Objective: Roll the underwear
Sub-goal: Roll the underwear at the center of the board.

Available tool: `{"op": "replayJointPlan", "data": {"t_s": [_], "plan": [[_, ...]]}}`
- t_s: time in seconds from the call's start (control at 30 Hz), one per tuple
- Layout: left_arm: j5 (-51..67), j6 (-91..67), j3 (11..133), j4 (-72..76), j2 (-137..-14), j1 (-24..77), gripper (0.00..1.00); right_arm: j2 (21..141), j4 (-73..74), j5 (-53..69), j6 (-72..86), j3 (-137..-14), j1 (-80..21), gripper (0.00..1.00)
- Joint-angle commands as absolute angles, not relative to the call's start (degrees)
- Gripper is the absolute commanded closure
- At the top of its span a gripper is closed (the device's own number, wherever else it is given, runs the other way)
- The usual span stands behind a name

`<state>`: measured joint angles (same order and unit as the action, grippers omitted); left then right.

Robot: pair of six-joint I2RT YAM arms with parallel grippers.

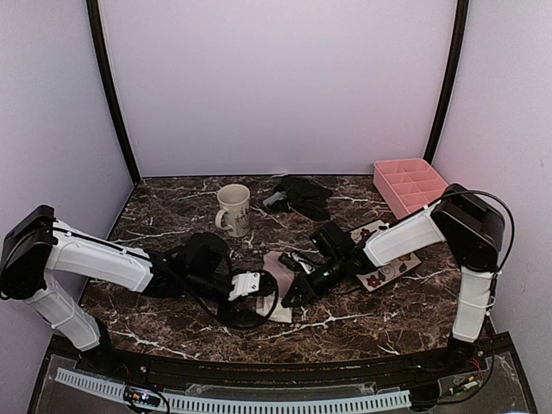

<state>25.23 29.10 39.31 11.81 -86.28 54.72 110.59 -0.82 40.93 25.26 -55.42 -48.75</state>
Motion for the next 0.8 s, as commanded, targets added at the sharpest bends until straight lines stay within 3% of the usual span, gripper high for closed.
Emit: {"op": "replayJointPlan", "data": {"t_s": [0.0, 0.23, 0.37, 0.5, 0.77], "plan": [[21.46, 37.55, 42.39, 10.45, -91.65, 56.84, 0.36, 113.09, 3.71, 38.93, 23.22, -56.48, -49.79, 0.83], [17.02, 37.12, 44.16, 12.13, -98.34, 57.39, 0.43, 112.49, 4.88, 38.39, 22.50, -56.55, -49.75, 0.83], [21.62, 35.12, 44.26, 6.99, -98.95, 57.39, 0.67, 110.20, 3.78, 37.64, 22.76, -55.47, -49.60, 0.81], [25.74, 32.70, 44.09, 3.24, -98.87, 57.39, 0.83, 105.94, 0.84, 35.63, 22.96, -53.25, -49.00, 0.74], [45.68, 24.90, 46.67, -5.32, -98.94, 52.64, 0.93, 88.14, -10.26, 25.27, 17.52, -41.12, -50.95, 0.66]]}}
